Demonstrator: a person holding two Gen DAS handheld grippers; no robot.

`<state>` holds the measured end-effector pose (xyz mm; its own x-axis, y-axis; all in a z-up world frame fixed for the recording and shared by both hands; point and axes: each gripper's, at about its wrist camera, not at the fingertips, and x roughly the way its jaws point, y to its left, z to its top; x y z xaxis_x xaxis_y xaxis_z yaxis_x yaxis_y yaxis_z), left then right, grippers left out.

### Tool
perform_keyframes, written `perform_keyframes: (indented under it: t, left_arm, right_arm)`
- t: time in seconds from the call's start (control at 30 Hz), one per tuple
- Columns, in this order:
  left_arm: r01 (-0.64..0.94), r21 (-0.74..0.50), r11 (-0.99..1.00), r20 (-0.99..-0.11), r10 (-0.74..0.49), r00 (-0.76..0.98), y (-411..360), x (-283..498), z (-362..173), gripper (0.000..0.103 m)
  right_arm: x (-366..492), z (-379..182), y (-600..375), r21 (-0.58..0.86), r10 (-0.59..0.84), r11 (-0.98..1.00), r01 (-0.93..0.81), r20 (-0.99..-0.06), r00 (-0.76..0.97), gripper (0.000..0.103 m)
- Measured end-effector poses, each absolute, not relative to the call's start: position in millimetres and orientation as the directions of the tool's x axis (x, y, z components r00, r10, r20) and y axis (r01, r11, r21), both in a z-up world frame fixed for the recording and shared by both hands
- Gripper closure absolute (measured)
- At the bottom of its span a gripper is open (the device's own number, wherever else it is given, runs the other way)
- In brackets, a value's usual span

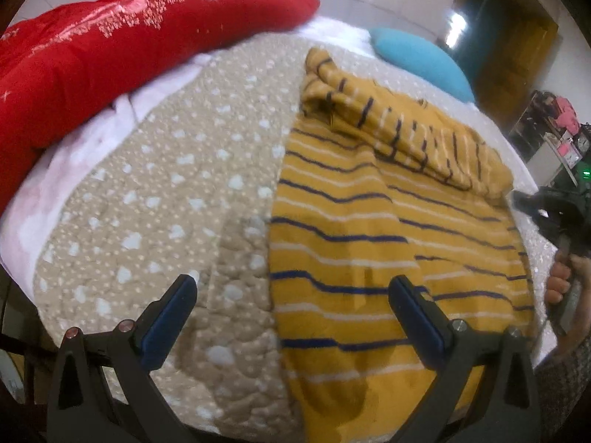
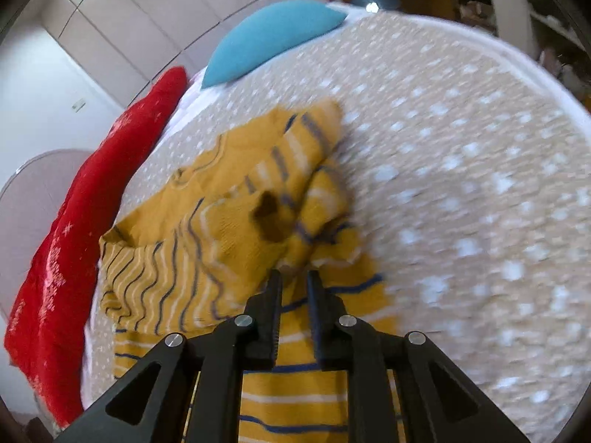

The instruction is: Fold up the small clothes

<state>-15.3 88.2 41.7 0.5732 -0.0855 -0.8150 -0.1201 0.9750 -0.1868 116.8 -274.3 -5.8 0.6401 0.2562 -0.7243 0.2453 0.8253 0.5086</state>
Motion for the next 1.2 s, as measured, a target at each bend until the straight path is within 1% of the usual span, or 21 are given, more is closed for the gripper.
perform_keyframes:
  t: [0.07, 0.13, 0.2, 0.27, 0.37, 0.5, 0.57, 0.63, 0.67, 0.7, 0.77, 0.83, 0.87, 0.93, 1.0, 1.07, 1.1, 1.17, 1.2]
  left_arm:
    - [-0.122, -0.191, 0.974, -0.819, -0.09, 0.567, 85, -16, 38, 0.0]
    - [-0.119, -0.192, 0.974, -0.815, -0.091, 0.572, 82, -17, 38, 0.0]
    - [-0.102, -0.206, 0.973, -0.802, -0.108, 0.588, 78, -16, 43, 0.0]
    - [-0.081, -0.217, 0.973, -0.793, -0.127, 0.595, 74, -5, 52, 0.0]
    - [-0.032, -0.231, 0.972, -0.76, -0.16, 0.63, 64, 25, 73, 0.0]
    - [-0.018, -0.214, 0.977, -0.743, -0.151, 0.652, 54, 97, 91, 0.0]
    - [-0.012, -0.236, 0.972, -0.739, -0.171, 0.652, 53, 127, 92, 0.0]
    - [-0.055, -0.247, 0.967, -0.745, -0.153, 0.65, 61, 159, 87, 0.001]
    - [-0.089, -0.234, 0.968, -0.754, -0.123, 0.645, 67, 173, 81, 0.007]
    - [-0.117, -0.219, 0.969, -0.769, -0.097, 0.632, 70, 181, 75, 0.017]
    - [-0.166, -0.217, 0.962, -0.809, -0.082, 0.583, 82, 192, 56, 0.026]
    - [-0.204, -0.216, 0.955, -0.841, -0.076, 0.536, 91, 194, 32, 0.026]
    - [-0.216, -0.217, 0.952, -0.85, -0.076, 0.521, 95, 194, 21, 0.026]
    - [-0.207, -0.24, 0.948, -0.83, -0.089, 0.55, 98, 189, 15, 0.026]
    - [-0.2, -0.234, 0.951, -0.821, -0.083, 0.566, 97, 187, 14, 0.026]
    - [-0.193, -0.225, 0.955, -0.797, -0.066, 0.601, 96, 183, 12, 0.026]
    - [-0.189, -0.218, 0.957, -0.785, -0.057, 0.617, 94, 179, 11, 0.023]
    - [-0.184, -0.188, 0.965, -0.764, -0.026, 0.645, 88, 176, 10, 0.022]
    - [-0.184, -0.18, 0.966, -0.761, -0.018, 0.648, 86, 176, 8, 0.022]
  right_arm:
    - [107, 6, -282, 0.501, 0.223, 0.828, 0.253, -0.706, 0.672, 0.088]
    - [103, 20, -282, 0.495, 0.213, 0.839, 0.225, -0.679, 0.702, 0.086]
    - [107, 33, -270, 0.493, 0.242, 0.856, 0.158, -0.651, 0.72, 0.085]
    - [120, 39, -248, 0.482, 0.301, 0.874, 0.067, -0.644, 0.703, 0.085]
    - [148, 33, -216, 0.466, 0.373, 0.884, -0.025, -0.674, 0.637, 0.085]
    - [176, 14, -192, 0.349, 0.307, 0.936, -0.045, -0.747, 0.59, 0.085]
    - [184, 10, -190, 0.348, 0.308, 0.936, -0.045, -0.755, 0.579, 0.085]
    - [187, 10, -190, 0.351, 0.315, 0.935, -0.054, -0.75, 0.582, 0.085]
    - [190, 10, -188, 0.341, 0.313, 0.938, -0.064, -0.751, 0.582, 0.085]
    - [193, 10, -185, 0.323, 0.305, 0.943, -0.074, -0.756, 0.579, 0.085]
    - [205, 8, -178, 0.262, 0.269, 0.96, -0.097, -0.777, 0.569, 0.086]
    - [221, -3, -179, 0.185, 0.201, 0.979, -0.085, -0.809, 0.553, 0.086]
    - [228, -6, -181, 0.169, 0.181, 0.983, -0.072, -0.818, 0.546, 0.087]
    - [241, -14, -191, 0.152, 0.151, 0.987, -0.043, -0.825, 0.544, 0.093]
    - [244, -10, -197, 0.133, 0.118, 0.991, -0.012, -0.826, 0.551, 0.093]
    - [233, 8, -199, 0.104, 0.057, 0.994, 0.046, -0.807, 0.587, 0.091]
    - [225, 22, -196, 0.125, 0.077, 0.992, 0.036, -0.783, 0.617, 0.083]
    - [215, 47, -178, 0.172, 0.166, 0.984, -0.055, -0.745, 0.646, 0.082]
    - [214, 57, -165, 0.184, 0.212, 0.977, -0.111, -0.735, 0.644, 0.079]
